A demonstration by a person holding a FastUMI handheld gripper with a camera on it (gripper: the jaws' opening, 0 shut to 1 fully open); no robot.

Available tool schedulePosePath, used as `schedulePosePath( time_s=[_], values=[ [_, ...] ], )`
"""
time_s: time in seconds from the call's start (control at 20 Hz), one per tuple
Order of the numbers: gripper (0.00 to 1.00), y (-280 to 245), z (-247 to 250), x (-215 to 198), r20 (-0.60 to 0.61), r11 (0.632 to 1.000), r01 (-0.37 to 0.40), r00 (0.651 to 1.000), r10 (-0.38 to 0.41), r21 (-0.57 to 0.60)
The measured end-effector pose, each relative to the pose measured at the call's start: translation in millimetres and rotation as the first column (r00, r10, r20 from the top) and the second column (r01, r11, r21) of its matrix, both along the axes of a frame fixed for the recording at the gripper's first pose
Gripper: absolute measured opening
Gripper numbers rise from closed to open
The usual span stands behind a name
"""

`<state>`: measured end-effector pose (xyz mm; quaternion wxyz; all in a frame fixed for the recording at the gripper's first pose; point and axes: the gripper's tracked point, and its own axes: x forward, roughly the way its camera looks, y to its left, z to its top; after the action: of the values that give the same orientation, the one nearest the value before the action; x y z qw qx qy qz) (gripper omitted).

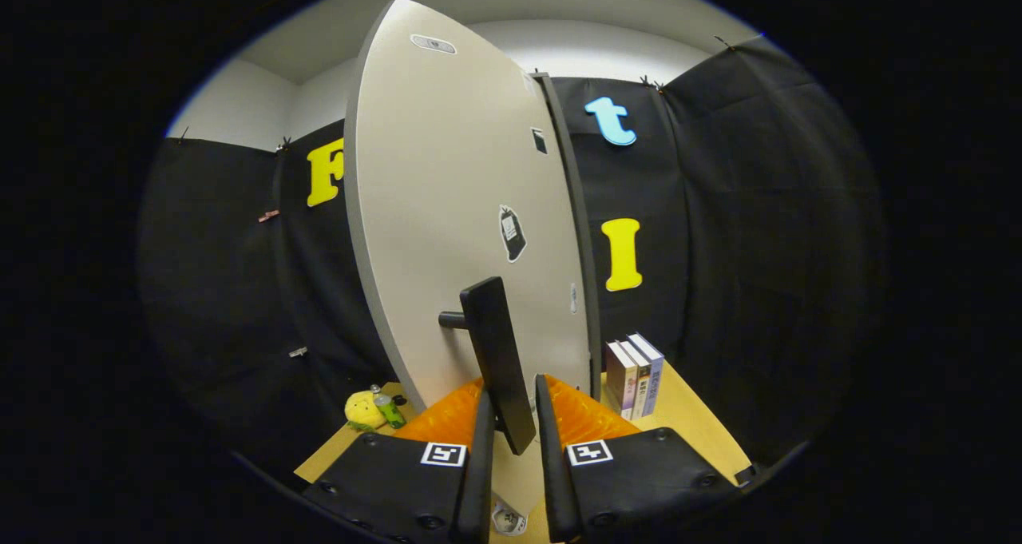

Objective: Open the shoe cabinet door, grab the shoes and put them into the shoe cabinet, then close the shoe cabinet door.

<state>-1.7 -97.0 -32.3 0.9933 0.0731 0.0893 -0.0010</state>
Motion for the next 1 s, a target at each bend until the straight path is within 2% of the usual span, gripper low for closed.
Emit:
schedulePosePath(
  time_s=[0.15,0.3,0.5,0.7,0.85,1.0],
  values=[
    [0.31,-34,3,-23,0.000,0.995,0.095,0.995,-0.095,-0.009],
    [0.26,-66,23,-52,0.065,0.978,0.199,0.979,-0.195,-0.067],
    [0.26,-85,30,-76,0.106,0.962,0.251,0.965,-0.240,-0.107],
    [0.26,-68,2,-84,0.047,0.975,0.196,0.980,-0.192,-0.103],
    [0.26,-33,-32,-76,-0.024,0.990,0.097,0.995,-0.100,-0.098],
    [0.26,5,-85,-70,-0.132,0.999,0.005,0.991,-0.012,-0.050]
  ],
)
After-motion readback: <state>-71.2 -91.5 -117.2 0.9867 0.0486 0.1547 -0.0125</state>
